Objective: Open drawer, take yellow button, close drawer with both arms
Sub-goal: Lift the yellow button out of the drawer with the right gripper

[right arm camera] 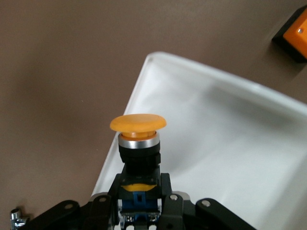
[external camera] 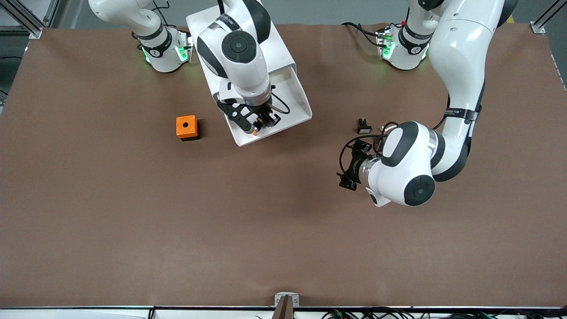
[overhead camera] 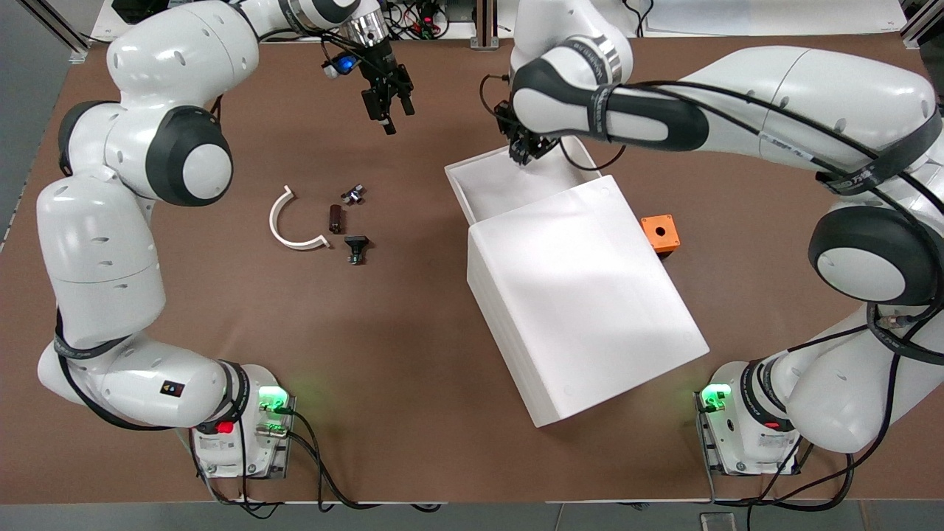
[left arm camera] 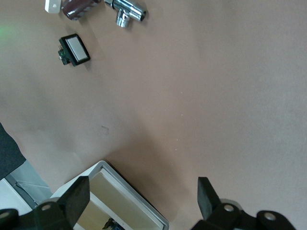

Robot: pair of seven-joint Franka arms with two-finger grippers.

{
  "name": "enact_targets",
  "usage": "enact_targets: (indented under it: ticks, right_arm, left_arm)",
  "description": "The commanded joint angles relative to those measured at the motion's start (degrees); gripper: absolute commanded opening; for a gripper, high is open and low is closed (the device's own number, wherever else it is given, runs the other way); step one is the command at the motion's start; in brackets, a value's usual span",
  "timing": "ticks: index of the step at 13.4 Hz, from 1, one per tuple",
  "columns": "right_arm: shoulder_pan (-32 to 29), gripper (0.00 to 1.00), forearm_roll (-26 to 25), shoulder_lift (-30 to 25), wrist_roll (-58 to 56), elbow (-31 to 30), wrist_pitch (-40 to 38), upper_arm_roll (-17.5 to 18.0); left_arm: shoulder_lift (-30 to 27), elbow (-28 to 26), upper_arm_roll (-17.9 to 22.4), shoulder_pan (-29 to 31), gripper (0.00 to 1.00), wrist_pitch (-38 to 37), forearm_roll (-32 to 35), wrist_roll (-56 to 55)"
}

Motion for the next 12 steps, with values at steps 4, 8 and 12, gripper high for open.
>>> enact_targets:
  ticks: [4, 8, 12]
  right_arm:
    - [-14.42, 0.0, 5.97, -1.09, -21.86, 11.34, -15.81, 0.32]
    - [-25.06, 0.0, 5.45, -1.44, -42.87, 11.97, -21.45, 0.15]
    - [-33.24, 0.0, 0.19, -0.83, -61.24, 11.53, -20.85, 0.15]
  left_arm:
    - [-0.49, -0.4, -0.72, -2.23, 0.99, 6.06, 1.41, 7.38]
    - [-1.11, -0.22, -0.28, -2.4, 0.99, 6.15, 1.77, 18.8]
    - [-3.74, -0.22, -0.8, -2.49, 0.99, 6.67, 4.83, 25.3]
